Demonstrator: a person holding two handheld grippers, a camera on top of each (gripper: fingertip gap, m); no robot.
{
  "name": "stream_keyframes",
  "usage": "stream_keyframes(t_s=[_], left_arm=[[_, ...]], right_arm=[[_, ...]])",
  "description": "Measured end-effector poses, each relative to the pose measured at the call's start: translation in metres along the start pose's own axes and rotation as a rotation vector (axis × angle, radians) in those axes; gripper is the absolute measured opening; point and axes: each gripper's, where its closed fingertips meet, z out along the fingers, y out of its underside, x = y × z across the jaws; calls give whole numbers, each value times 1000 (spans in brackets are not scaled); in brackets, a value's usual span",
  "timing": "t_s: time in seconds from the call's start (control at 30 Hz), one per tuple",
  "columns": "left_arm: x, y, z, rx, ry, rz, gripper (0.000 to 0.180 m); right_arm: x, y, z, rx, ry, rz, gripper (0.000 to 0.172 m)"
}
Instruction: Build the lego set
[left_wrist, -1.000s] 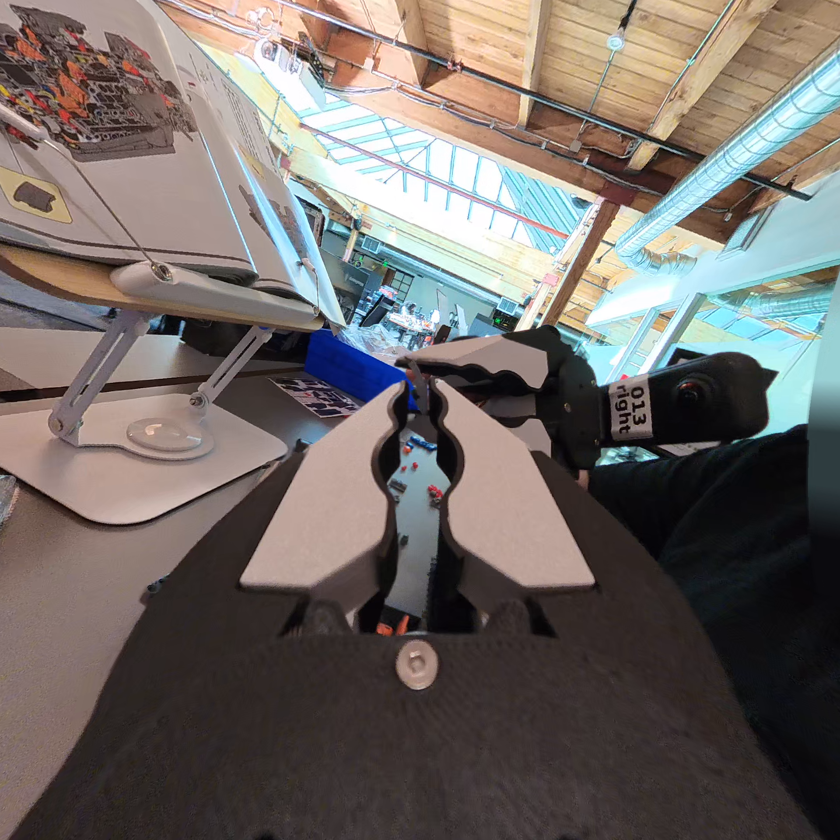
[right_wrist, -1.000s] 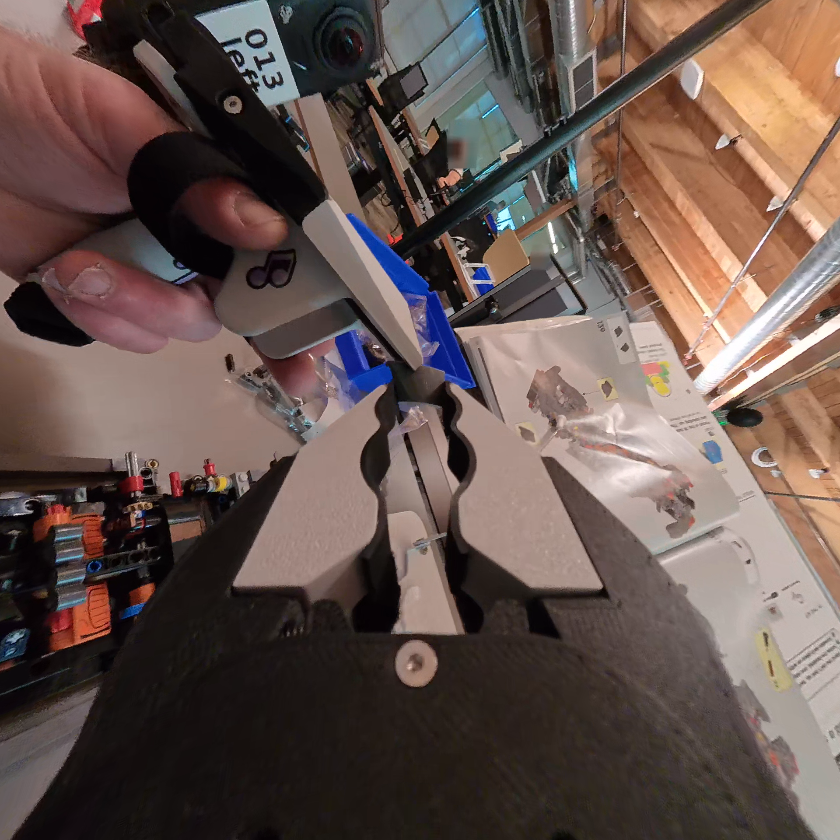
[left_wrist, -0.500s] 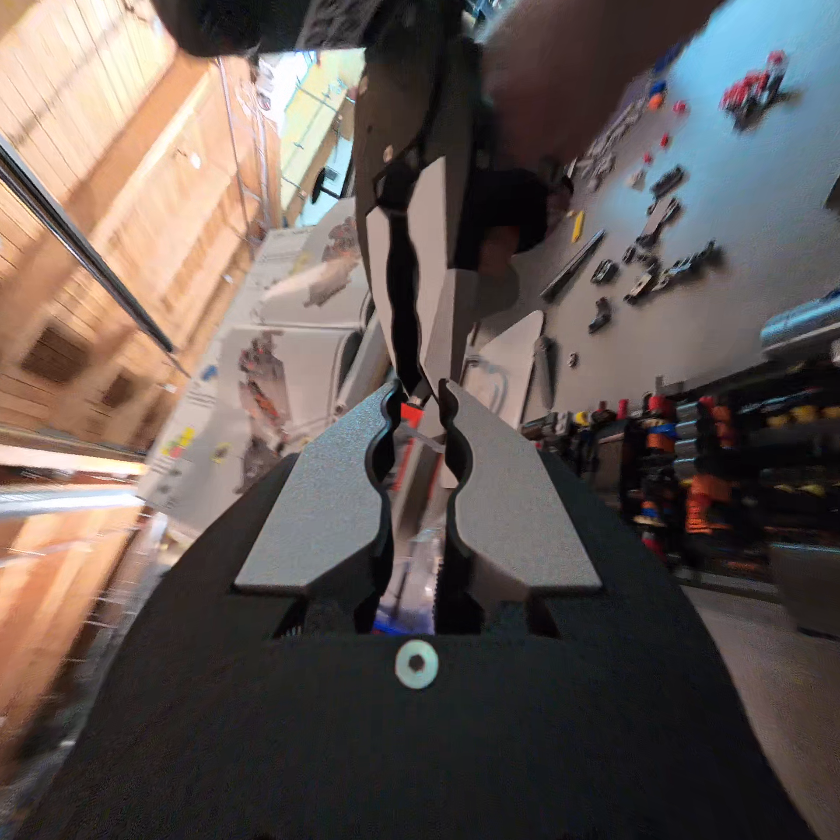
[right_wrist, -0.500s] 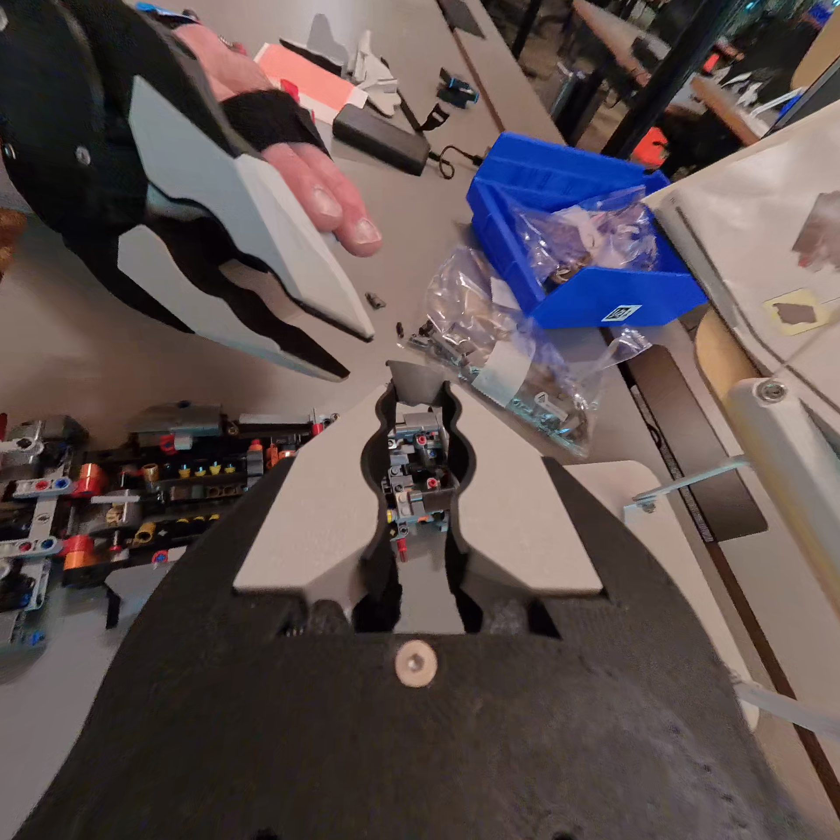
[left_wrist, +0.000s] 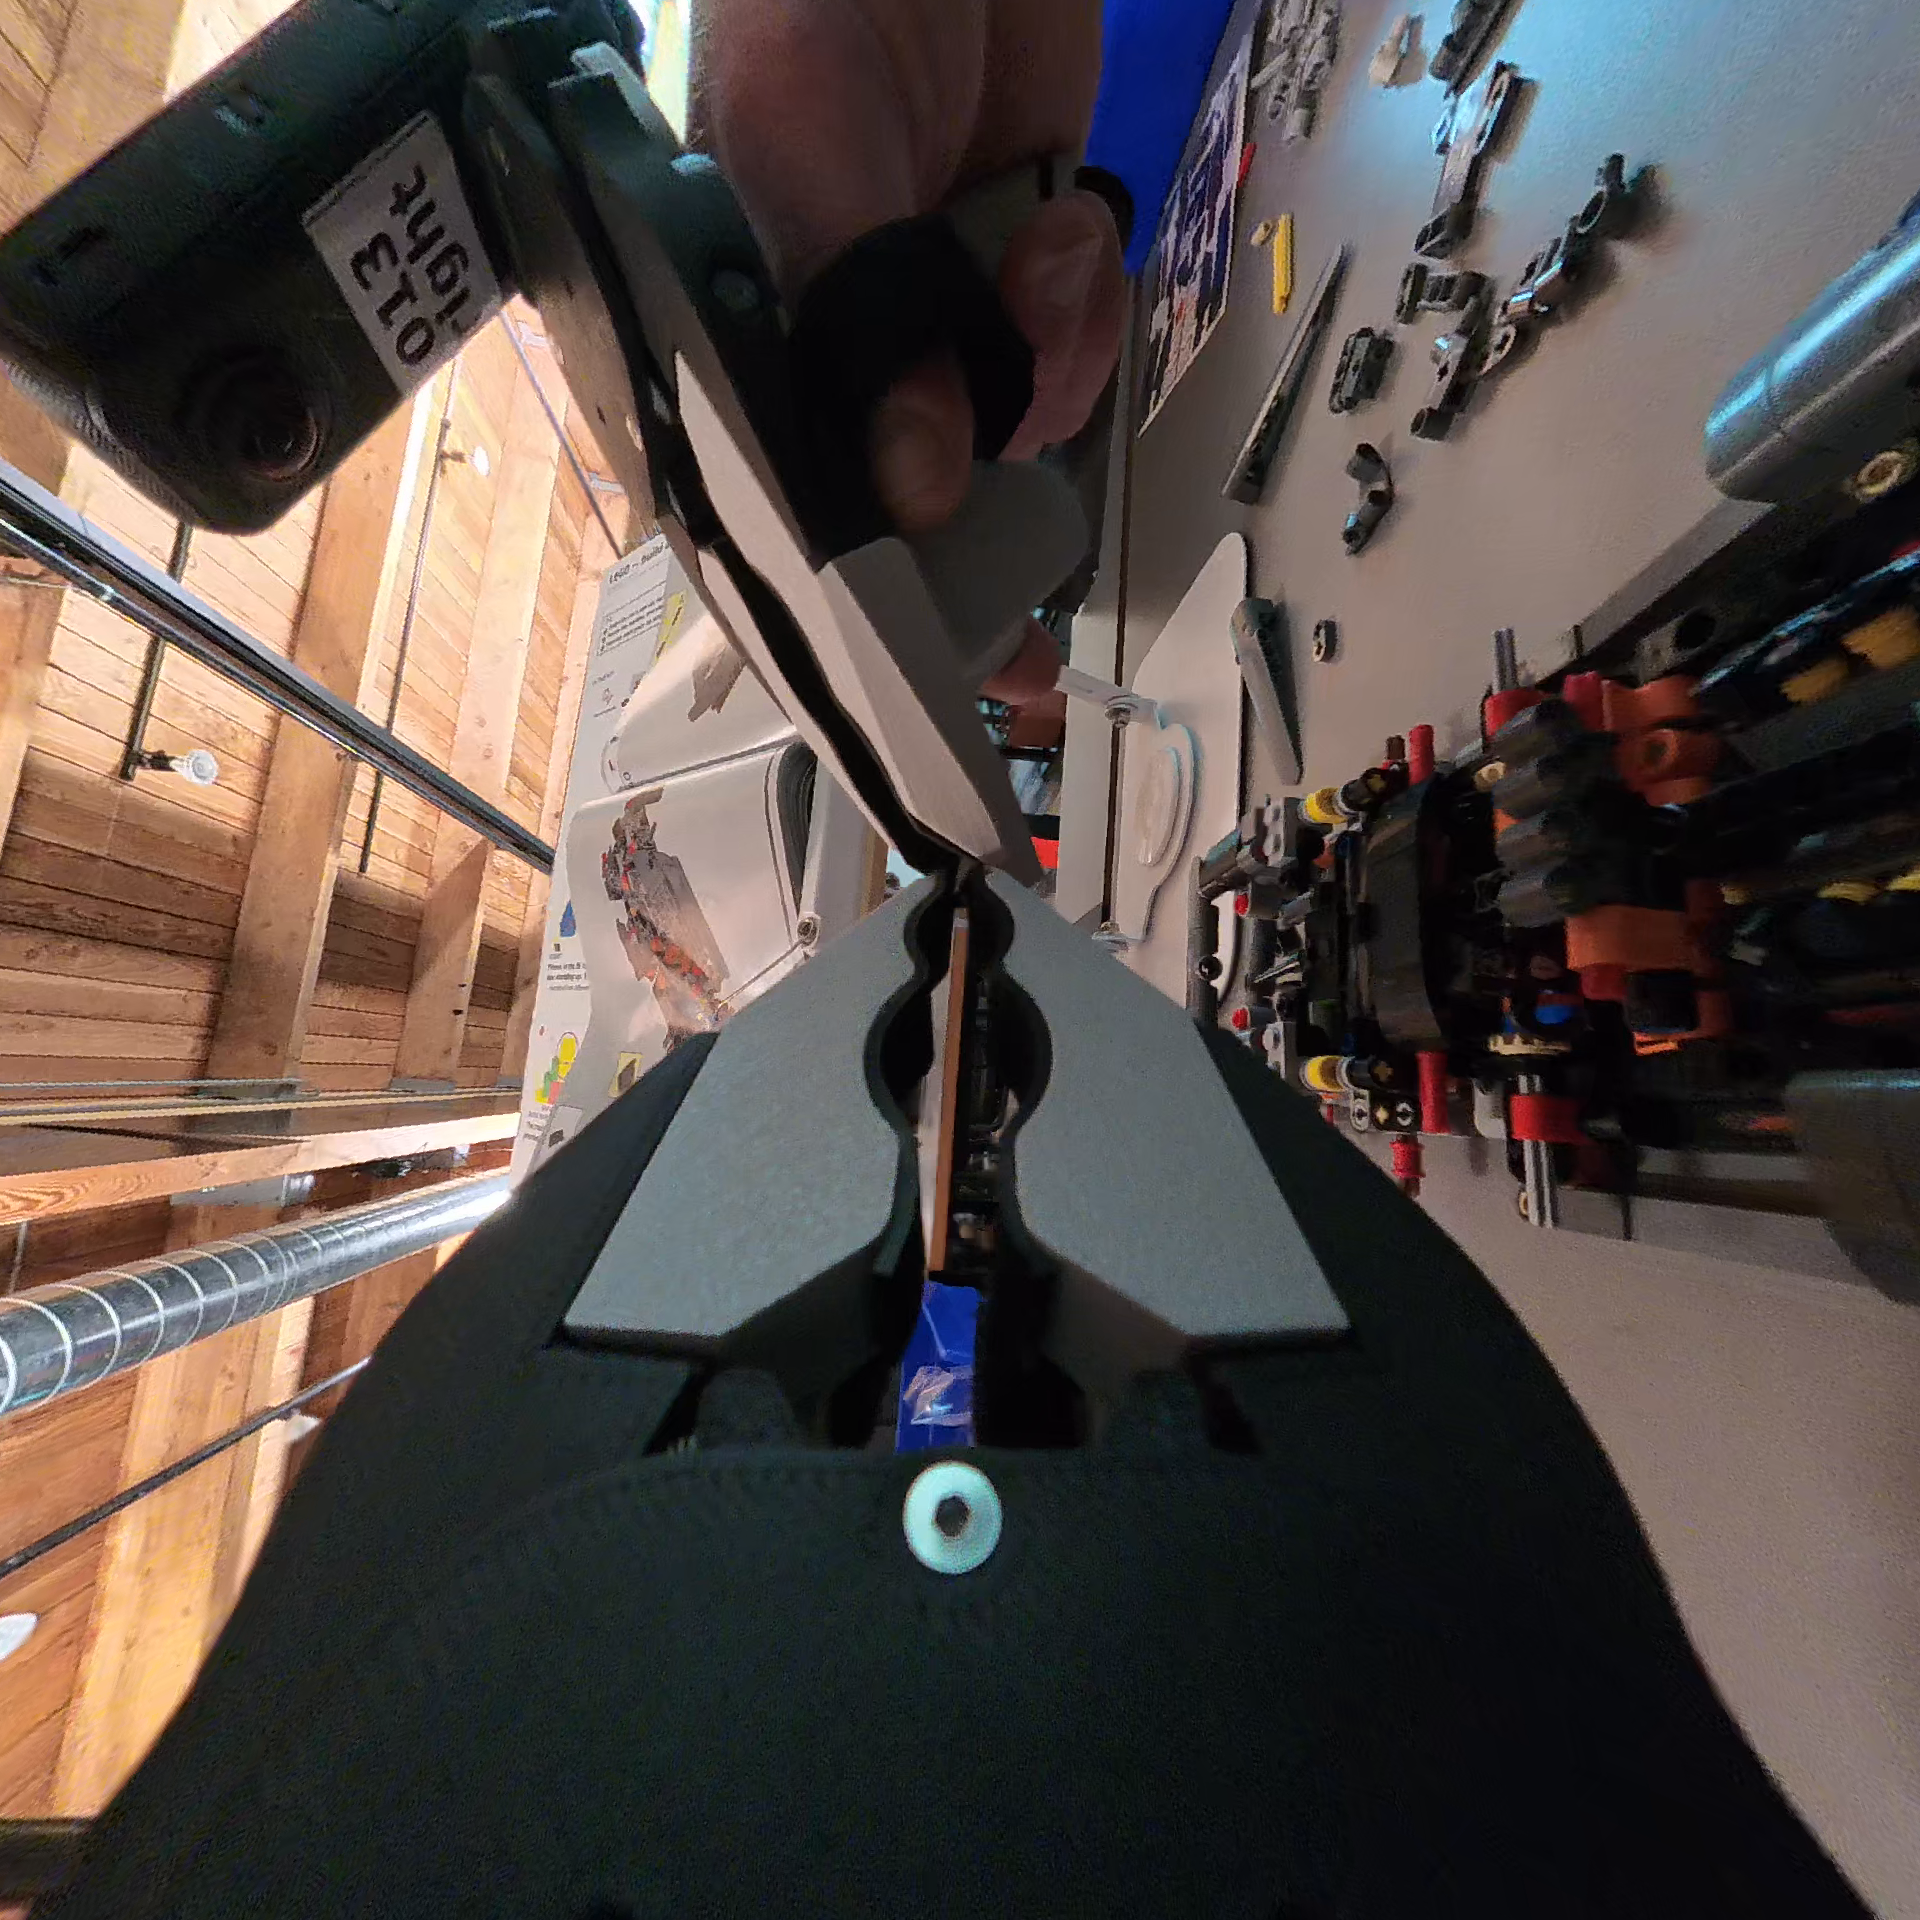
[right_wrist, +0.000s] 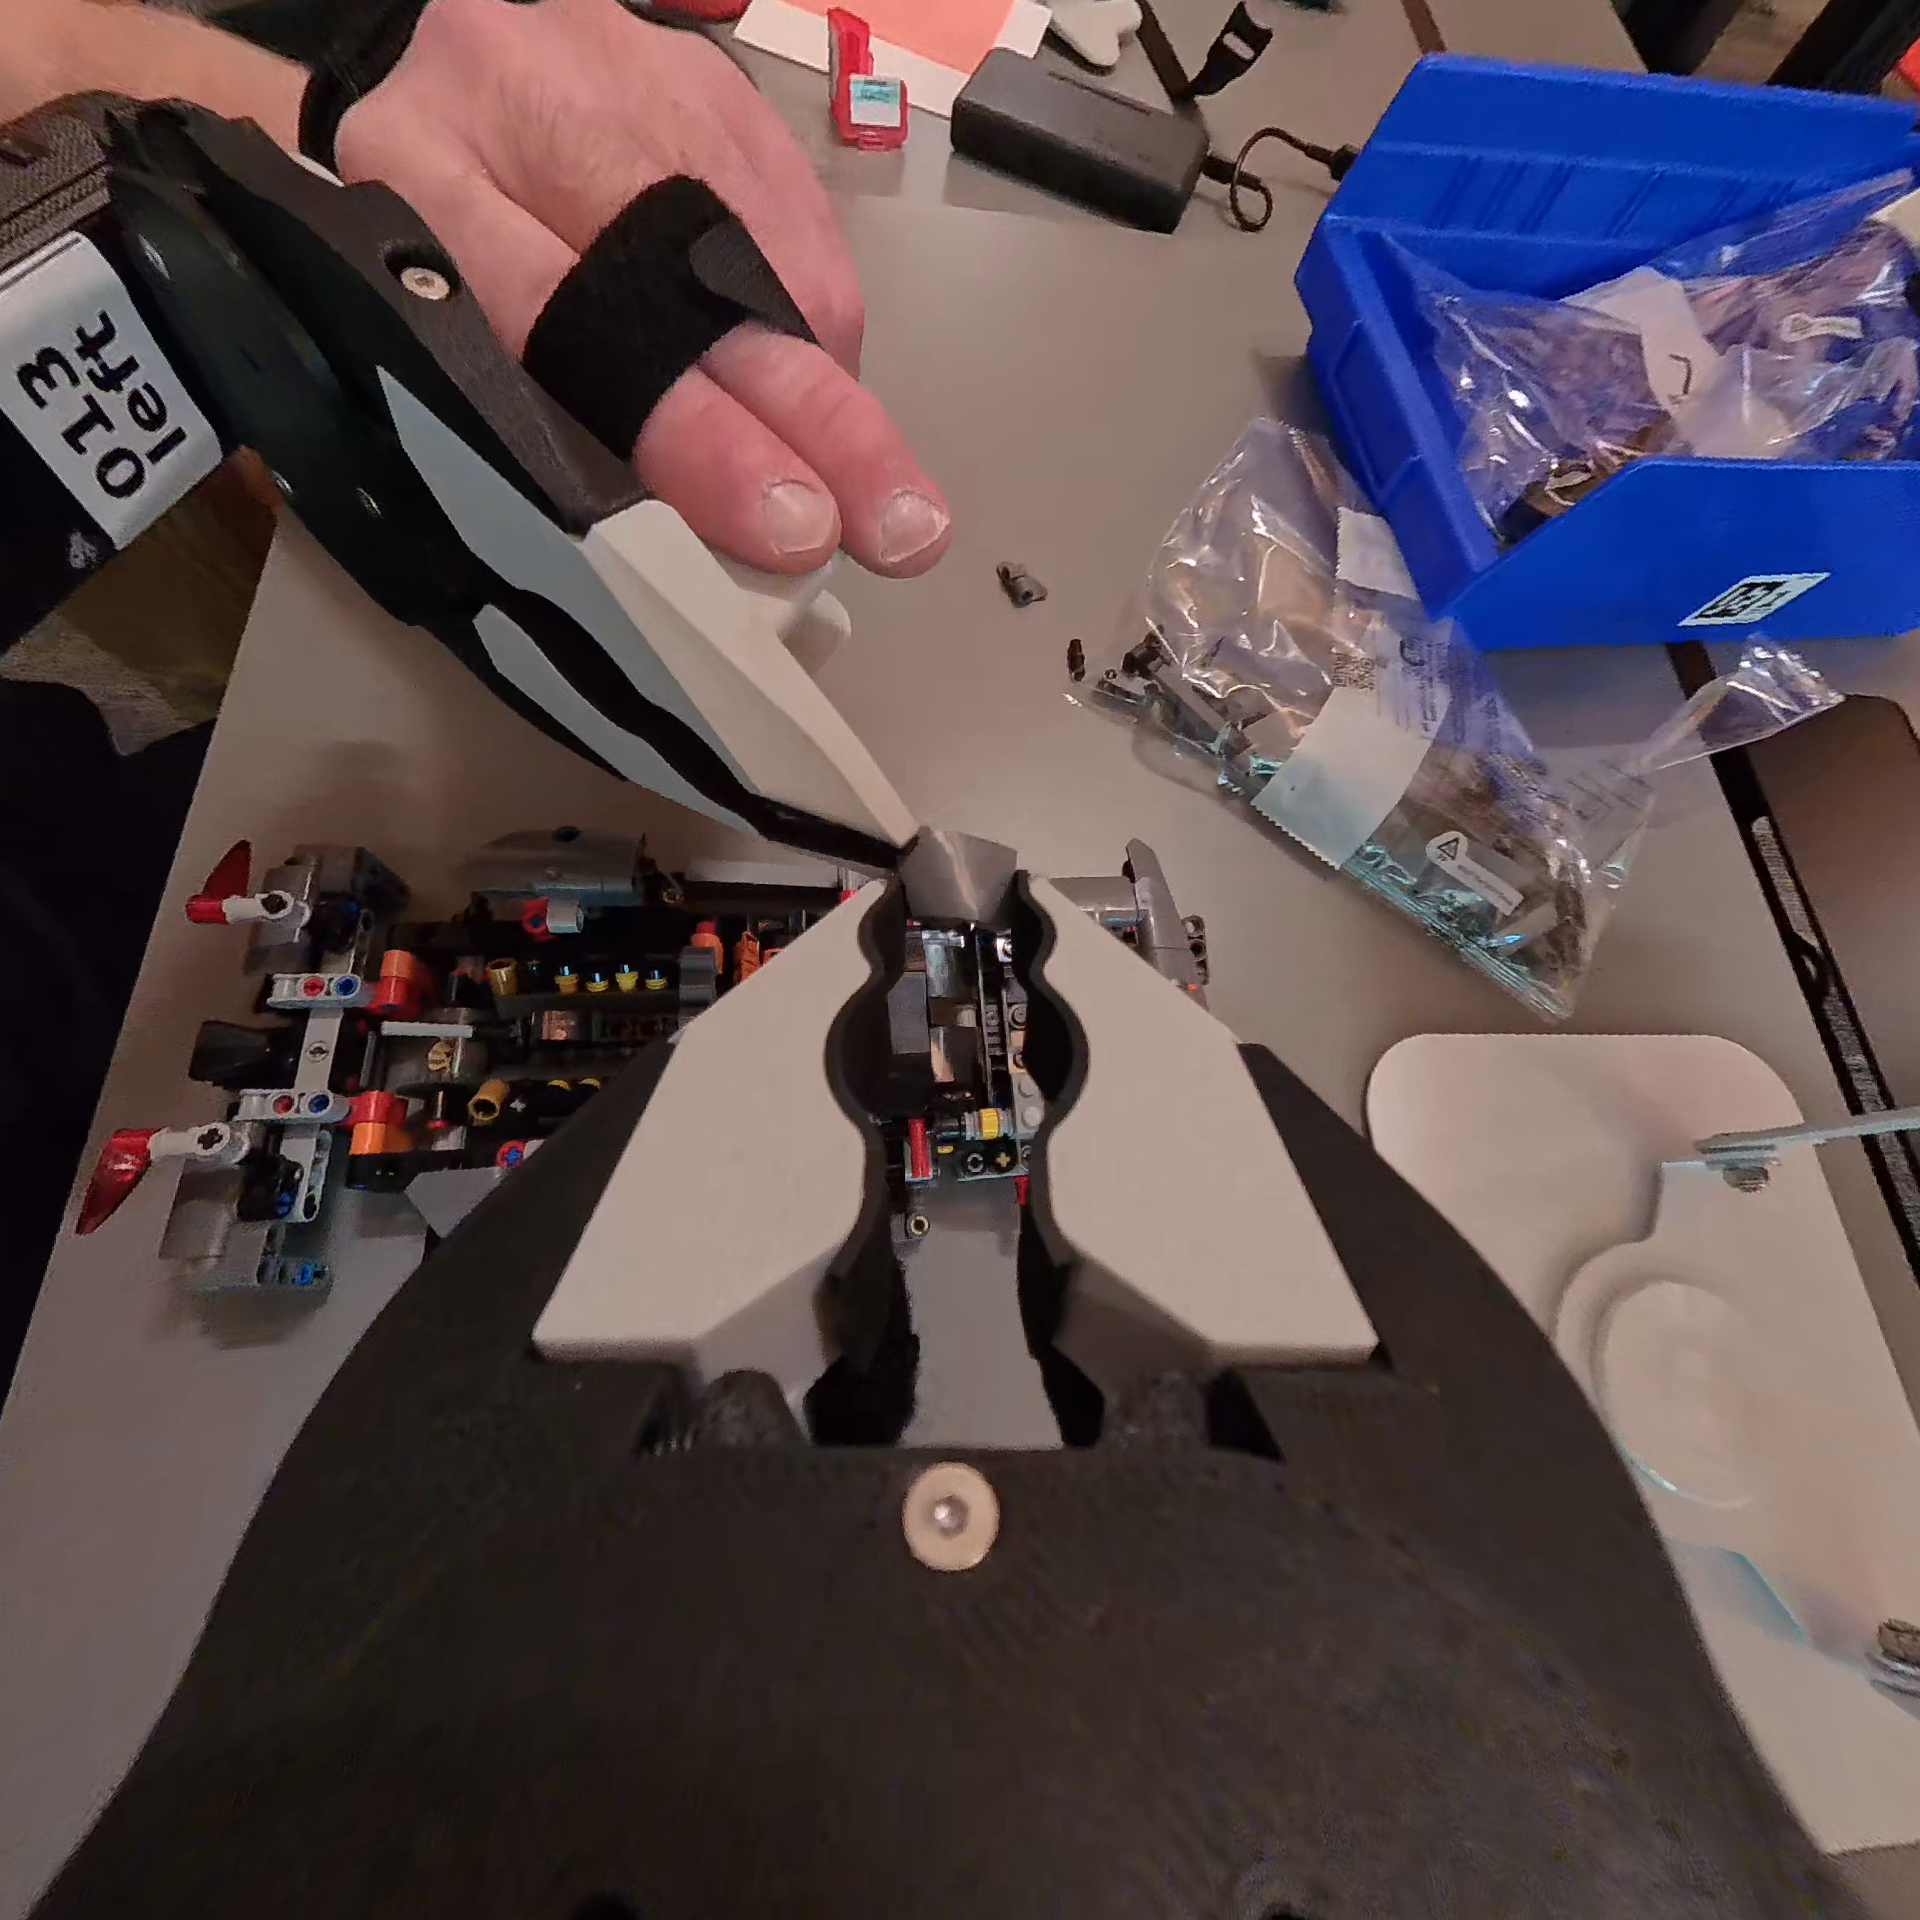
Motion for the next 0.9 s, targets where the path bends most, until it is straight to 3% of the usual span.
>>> stream_keyframes(t_s=[0.13,0.23,0.6,0.9], left_arm=[[8,5,-3,-25,10,42,0],[16,17,-6,-55,32,34,0],[55,38,-4,-120,132,155,0],[65,45,-1,-126,172,236,0]], right_arm=[[-2,4,9,-24,-16,8,17],[1,8,14,-38,10,-5,26],[19,36,25,-96,126,-151,10],[17,41,38,-76,90,-196,6]])
